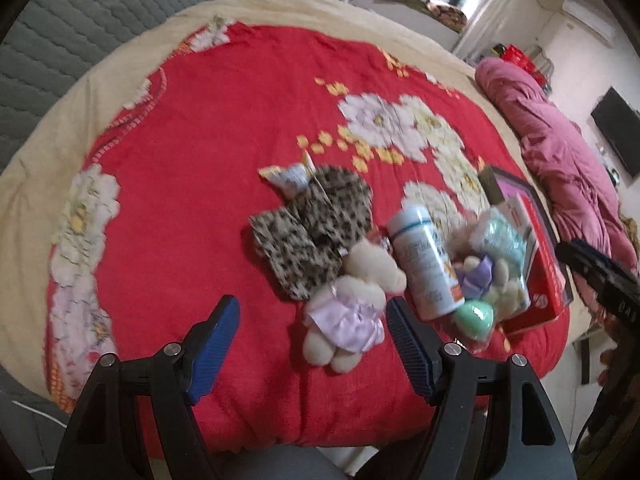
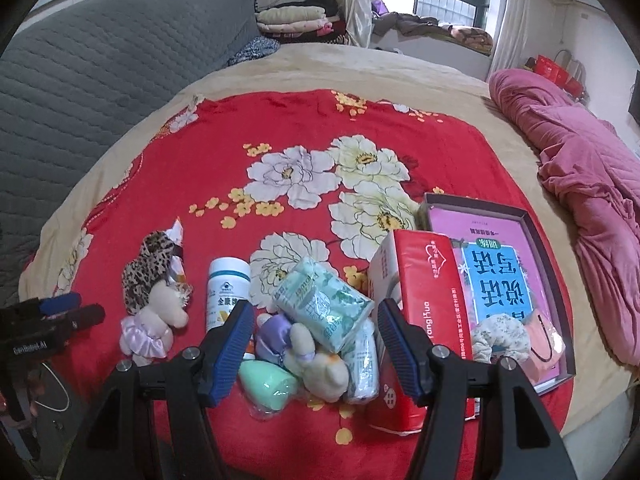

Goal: Organize soft objects
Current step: 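Move both open tools back over the remaining pile, then grasp the green tissue pack with the right tool while the left grasps the plush bear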

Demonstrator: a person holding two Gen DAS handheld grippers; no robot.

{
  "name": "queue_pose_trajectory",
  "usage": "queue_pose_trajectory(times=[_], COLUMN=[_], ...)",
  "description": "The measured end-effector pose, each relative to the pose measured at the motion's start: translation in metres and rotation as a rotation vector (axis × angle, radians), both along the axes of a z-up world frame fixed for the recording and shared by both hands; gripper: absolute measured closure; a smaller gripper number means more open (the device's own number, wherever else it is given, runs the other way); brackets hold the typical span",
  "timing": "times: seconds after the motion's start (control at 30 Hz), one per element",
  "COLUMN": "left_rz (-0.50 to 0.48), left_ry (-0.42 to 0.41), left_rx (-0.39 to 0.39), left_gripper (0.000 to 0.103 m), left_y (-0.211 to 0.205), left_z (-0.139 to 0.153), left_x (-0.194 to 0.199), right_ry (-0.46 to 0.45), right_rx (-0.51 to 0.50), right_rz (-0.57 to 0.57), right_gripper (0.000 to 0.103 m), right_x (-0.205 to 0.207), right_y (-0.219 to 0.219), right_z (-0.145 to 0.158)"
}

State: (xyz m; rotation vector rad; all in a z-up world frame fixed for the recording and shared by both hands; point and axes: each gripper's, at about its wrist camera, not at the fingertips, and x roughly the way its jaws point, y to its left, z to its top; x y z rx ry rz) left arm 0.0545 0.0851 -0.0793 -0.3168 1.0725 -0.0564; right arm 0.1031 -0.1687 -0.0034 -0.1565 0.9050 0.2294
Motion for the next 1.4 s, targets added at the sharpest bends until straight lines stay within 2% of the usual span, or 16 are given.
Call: queue_pose_trajectory(times=[0.13,0.27,0.6,0.73,0.83,0.97,1.17,1.27,1.4], left_rz=[-0.061,-0.094,-0.127,-0.124,-0.125,-0.119,-0.106,-0.093,-0.078], left_ry=[0.048,0.092,0.094,0.108,0.115,0.109,0.111,0.115,0.113], left_rx=[0.019,0.034,0.054,0.048,0.054,0.062,0.057,0.070,0.029], left_gripper=[0.027,0.027,0.027,0.027,0.027,0.027,0.027,0.039,0.045], left_y=[-0.020,-0.033,-0.049,-0.049,-0.050,-0.051,-0.051,-0.048,-0.040], left_z=[-0.023,-0.042,-0.048,-0.055,-0.060,-0.063,-0.064,-0.064,-0.060], left_x=[0.007,0.018,0.036,0.041,0.042,0.043,0.044,0.043,0.040], right_ry=[0.010,0.041,0.086,0.134,0.137,0.151,0.143,0.110,0.078], right_rx=[-0.024,-0.103,-0.293,-0.329,-0.357,-0.300,-0.203,-0.137,-0.066], right_rz=[-0.002,0.049,0.193,0.233,0.250,0.235,0.206,0.186,0.158], right_gripper=[0.039,0.039,0.039,0.039,0.039,0.041,0.045,0.045,0.045], right_x=[0.006,0.018,0.045,0.055,0.058,0.063,0.059,0.052,0.046], right_y=[-0.002,0.004,0.032,0.036,0.040,0.035,0.025,0.020,0.013], right_z=[-0.007,-0.021,-0.058,-0.073,-0.081,-0.081,-0.065,-0.048,-0.026])
